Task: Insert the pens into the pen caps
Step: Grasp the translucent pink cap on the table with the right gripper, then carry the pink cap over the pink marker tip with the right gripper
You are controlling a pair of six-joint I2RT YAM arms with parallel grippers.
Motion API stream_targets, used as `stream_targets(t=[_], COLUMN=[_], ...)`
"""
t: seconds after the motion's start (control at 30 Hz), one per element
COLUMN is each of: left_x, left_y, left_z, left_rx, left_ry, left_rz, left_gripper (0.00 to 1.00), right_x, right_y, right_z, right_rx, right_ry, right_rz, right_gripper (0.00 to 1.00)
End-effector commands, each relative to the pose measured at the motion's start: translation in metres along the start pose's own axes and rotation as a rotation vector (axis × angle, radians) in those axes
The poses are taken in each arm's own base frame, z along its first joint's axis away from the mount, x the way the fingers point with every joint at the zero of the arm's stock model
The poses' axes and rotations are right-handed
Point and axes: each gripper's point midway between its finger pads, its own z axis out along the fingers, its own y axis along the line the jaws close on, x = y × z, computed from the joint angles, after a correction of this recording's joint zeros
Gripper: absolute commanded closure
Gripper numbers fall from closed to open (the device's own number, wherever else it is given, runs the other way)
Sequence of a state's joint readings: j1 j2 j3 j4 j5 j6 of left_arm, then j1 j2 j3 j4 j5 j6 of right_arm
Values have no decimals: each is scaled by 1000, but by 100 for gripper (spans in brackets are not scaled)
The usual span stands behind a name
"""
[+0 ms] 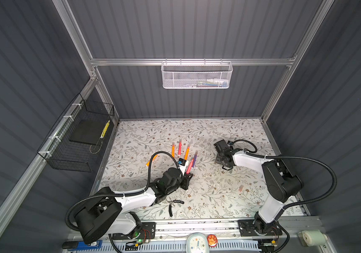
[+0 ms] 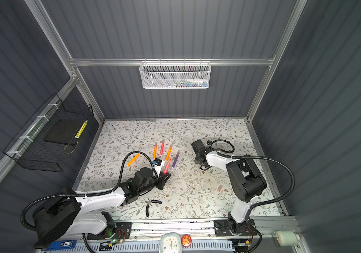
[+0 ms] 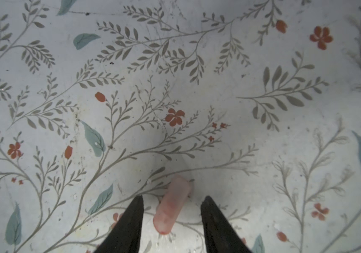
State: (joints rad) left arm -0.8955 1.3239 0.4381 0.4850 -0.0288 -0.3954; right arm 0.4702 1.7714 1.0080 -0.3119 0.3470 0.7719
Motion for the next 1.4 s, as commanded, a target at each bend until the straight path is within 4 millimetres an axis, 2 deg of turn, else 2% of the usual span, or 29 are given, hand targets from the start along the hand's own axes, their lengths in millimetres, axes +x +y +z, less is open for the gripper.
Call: stream_targets(t=[0.0,0.33,0.5,0.6,0.77,0.87,0.97,1.03,1.2,1.37], left_x=[-5,-5,-5,-5,-7,-8,-9,-9,-7,-5], left_y=[-3,-2,-3,-4,-10,-18,-26,-32,-38,-38], left_z=[-3,-3,-3,-3,-5,-6,-4,-1,7,9], left_rx=[16,12,16,23,53,99,148,189,228,234], left_ry=[-23,-25,-25,-22,-22,-28,-42,-47,-44,-44], left_rz=[19,17,17,14,-1,-20,-56,-80,-113,-122], left_gripper=[100,100,100,100,100,100,100,100,100,100], right_x=[4,12,13,10,0,-2,4,9,23,21], right_y=[-4,-10,-7,-1,8,20,43,66,110,119], right_z=[9,21,21,12,-23,-53,-88,-118,-174,-191], right_rx=[38,57,28,-20,-148,-276,-479,-631,-849,-937], right_ry=[30,50,50,41,-9,-43,-87,-132,-201,-245], right_rz=[-28,-16,0,22,73,114,165,179,161,204], right_gripper=[55,68,78,86,90,93,93,91,92,93])
